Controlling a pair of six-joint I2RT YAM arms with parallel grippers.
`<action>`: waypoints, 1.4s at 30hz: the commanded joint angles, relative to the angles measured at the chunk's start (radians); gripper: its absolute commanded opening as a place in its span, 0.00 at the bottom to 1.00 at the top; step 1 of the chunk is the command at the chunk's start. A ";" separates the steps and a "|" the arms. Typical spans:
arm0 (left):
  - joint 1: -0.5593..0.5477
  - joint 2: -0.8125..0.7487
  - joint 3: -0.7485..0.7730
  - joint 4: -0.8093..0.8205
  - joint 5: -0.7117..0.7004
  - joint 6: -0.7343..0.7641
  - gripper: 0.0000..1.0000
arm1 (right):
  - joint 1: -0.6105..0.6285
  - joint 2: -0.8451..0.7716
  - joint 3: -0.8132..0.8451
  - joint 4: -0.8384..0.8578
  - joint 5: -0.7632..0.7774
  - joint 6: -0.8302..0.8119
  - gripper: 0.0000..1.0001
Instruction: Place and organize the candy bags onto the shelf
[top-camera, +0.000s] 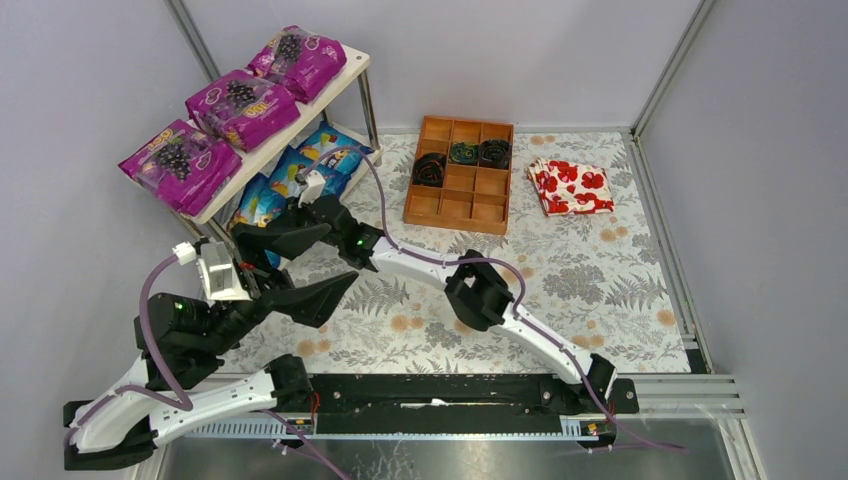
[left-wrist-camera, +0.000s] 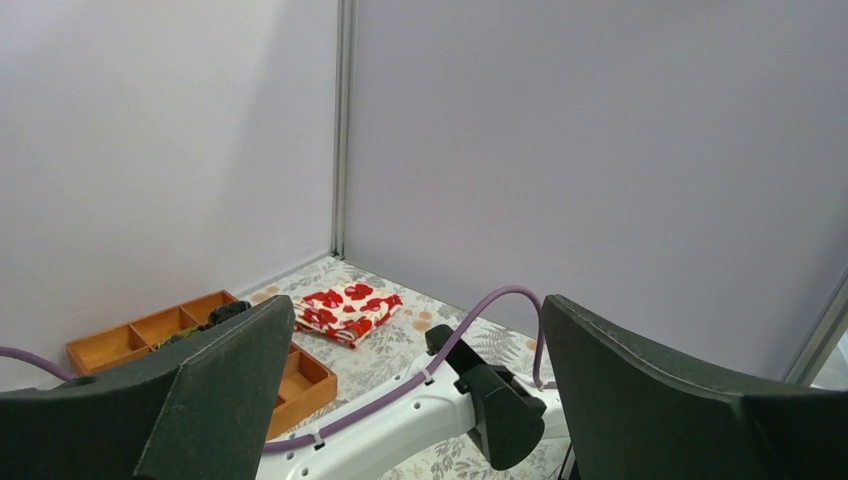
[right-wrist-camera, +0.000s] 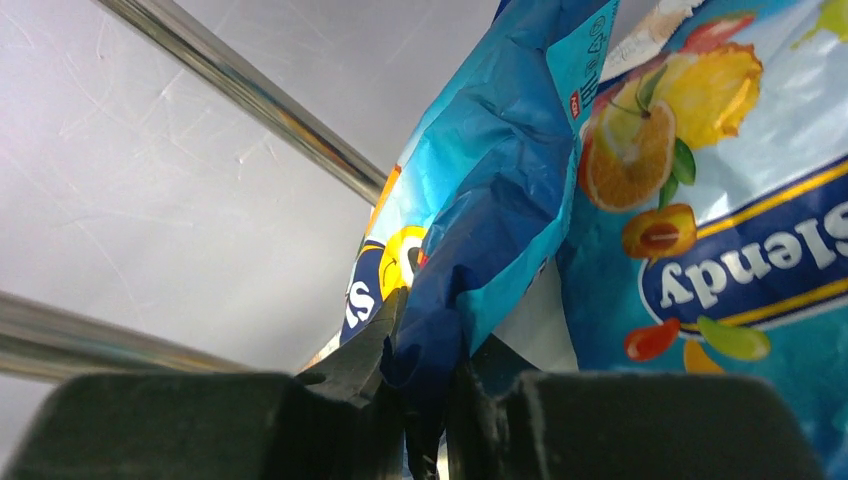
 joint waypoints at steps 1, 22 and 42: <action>0.003 0.007 -0.017 0.043 0.002 0.001 0.99 | 0.012 0.082 0.182 0.129 0.031 -0.016 0.08; 0.003 0.031 -0.032 0.056 -0.047 0.004 0.99 | 0.010 -0.122 0.065 -0.089 0.150 -0.168 0.80; 0.003 0.090 0.038 0.035 -0.093 -0.014 0.99 | -0.021 -0.718 -0.725 -0.075 0.310 -0.169 0.93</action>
